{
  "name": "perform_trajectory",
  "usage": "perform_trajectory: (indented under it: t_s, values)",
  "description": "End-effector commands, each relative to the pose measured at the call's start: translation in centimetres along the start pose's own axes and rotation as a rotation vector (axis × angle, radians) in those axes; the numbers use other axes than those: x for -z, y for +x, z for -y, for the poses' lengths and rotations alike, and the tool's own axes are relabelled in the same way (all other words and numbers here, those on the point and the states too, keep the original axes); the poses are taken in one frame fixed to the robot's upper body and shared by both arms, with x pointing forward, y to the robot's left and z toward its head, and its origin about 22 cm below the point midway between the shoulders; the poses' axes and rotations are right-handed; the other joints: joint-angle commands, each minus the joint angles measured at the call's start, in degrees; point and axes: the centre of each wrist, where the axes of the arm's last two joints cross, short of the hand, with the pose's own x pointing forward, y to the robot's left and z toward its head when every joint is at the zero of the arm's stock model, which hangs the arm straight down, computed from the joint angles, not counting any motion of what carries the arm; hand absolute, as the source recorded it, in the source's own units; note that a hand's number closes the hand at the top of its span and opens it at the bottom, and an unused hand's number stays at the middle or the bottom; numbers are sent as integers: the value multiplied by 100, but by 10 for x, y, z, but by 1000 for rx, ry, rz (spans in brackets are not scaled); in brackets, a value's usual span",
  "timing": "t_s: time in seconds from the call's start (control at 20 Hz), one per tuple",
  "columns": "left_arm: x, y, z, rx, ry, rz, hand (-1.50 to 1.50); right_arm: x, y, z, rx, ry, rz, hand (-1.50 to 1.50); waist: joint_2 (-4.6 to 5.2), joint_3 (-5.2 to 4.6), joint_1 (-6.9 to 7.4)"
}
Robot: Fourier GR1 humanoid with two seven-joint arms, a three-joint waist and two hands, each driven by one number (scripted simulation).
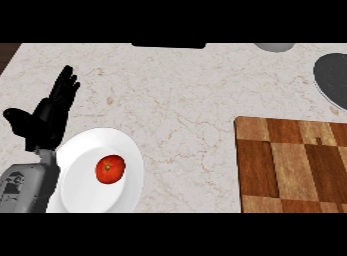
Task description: Pick the cupcake from the cutting board and place it in the pan
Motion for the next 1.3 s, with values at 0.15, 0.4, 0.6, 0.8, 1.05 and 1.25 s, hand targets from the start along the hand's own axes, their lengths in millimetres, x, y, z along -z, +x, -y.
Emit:
perform_trajectory:
  t_s: [0.15, 0.4, 0.6, 0.8, 1.05, 1.25]
  values:
    - [-5, -3, 1, -11, -36, 13, 0, -1, -66, 2, -42, -46, -69, 150, 77, 28, 196]
    - [8, 8, 16, -26, -17, 33, 0, -4, -73, -3, -41, -16, -75, 150, 112, 36, 223]
    - [9, 7, 11, -8, -31, 23, 0, -13, -77, -16, 144, 177, -198, -150, 130, 49, 230]
    - [3, 1, 8, -5, -27, 17, 0, -19, -93, -18, 279, 288, -211, -150, 115, 58, 209]
    - [2, -2, 4, 5, -18, 18, 0, -26, -104, -23, 321, 232, -129, -150, 98, 50, 180]
    - [10, 7, 10, -22, -6, 7, 0, -19, -93, -18, 454, 88, -97, -150, 45, 41, 82]
